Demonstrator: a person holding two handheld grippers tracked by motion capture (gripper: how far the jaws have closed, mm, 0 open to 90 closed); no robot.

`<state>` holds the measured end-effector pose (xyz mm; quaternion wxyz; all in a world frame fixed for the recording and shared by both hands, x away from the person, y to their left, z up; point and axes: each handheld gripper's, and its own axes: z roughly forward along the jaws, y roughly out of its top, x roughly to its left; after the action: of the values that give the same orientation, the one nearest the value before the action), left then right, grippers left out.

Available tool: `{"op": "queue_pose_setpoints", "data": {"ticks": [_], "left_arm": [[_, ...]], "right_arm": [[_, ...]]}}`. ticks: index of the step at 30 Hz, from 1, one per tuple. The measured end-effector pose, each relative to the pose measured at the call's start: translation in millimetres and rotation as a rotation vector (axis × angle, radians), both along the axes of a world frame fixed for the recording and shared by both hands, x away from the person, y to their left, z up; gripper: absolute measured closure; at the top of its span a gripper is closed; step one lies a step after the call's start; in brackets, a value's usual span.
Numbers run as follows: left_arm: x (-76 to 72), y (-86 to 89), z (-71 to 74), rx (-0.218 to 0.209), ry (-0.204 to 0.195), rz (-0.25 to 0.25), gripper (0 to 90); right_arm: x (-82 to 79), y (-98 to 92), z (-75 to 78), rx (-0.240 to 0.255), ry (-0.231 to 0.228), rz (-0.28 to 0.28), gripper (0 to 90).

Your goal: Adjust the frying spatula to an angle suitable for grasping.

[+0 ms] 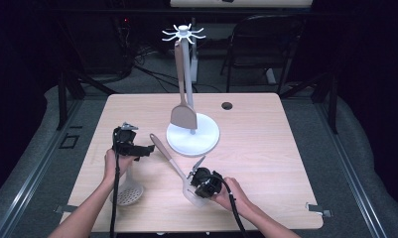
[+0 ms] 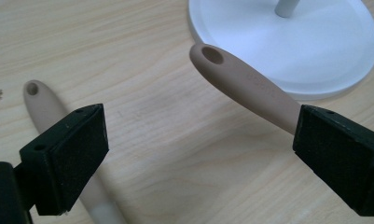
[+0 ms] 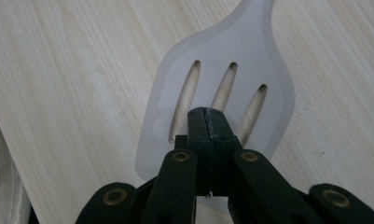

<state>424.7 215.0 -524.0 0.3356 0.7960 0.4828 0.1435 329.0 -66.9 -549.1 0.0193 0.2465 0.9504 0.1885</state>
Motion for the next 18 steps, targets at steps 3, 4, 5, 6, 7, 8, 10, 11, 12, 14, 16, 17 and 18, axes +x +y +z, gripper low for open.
{"op": "queue_pose_setpoints", "data": {"ticks": [3, 4, 5, 6, 7, 8, 10, 11, 12, 14, 16, 17, 18], "left_arm": [[-0.5, -4.4, -0.9, -0.011, 0.010, -0.008, 3.2], [-0.7, -6.4, -1.5, -0.019, 0.008, -0.007, 3.0], [-1.0, -8.2, -1.6, -0.026, 0.013, -0.008, 2.6], [-0.9, -10.4, -2.2, -0.030, 0.014, -0.010, 2.6], [-0.5, -12.3, -2.6, -0.029, 0.019, -0.017, 2.6], [-0.3, -14.9, -3.7, -0.034, 0.022, -0.019, 2.6], [0.5, -19.4, -5.3, -0.033, 0.034, -0.028, 2.8], [1.2, -21.5, -5.9, -0.032, 0.038, -0.037, 2.8], [2.0, -24.3, -6.4, -0.030, 0.044, -0.042, 2.9], [4.1, -27.0, -6.9, -0.040, 0.056, -0.056, 3.5], [7.2, -29.9, -8.2, -0.046, 0.076, -0.072, 4.7], [8.2, -30.9, -8.8, -0.050, 0.084, -0.075, 5.3], [9.5, -31.9, -9.7, -0.052, 0.094, -0.081, 5.8]], "right_arm": [[-0.4, 0.3, -0.3, 0.008, 0.004, 0.000, 90.0], [-0.4, 0.4, -0.2, 0.005, 0.003, 0.002, 90.0], [-0.4, 0.5, -0.1, 0.004, 0.002, 0.004, 90.0], [-0.1, 0.4, 0.7, -0.008, 0.000, 0.009, 90.0], [0.7, -0.3, -0.1, -0.003, -0.001, 0.010, 90.0], [1.2, -0.8, -0.2, 0.001, 0.004, 0.008, 90.0], [1.4, -1.1, -0.4, 0.013, 0.017, 0.003, 90.0], [1.4, -1.0, -0.3, 0.012, 0.016, 0.004, 90.0], [1.8, -1.1, 0.9, -0.013, 0.005, 0.014, 90.0], [1.1, -0.3, -0.5, 0.014, 0.013, 0.007, 90.0], [1.3, -0.3, -0.6, 0.018, 0.017, 0.008, 90.0], [1.9, -0.4, 0.2, 0.005, 0.013, 0.013, 90.0], [1.9, -0.3, 0.2, 0.005, 0.014, 0.013, 90.0]]}}
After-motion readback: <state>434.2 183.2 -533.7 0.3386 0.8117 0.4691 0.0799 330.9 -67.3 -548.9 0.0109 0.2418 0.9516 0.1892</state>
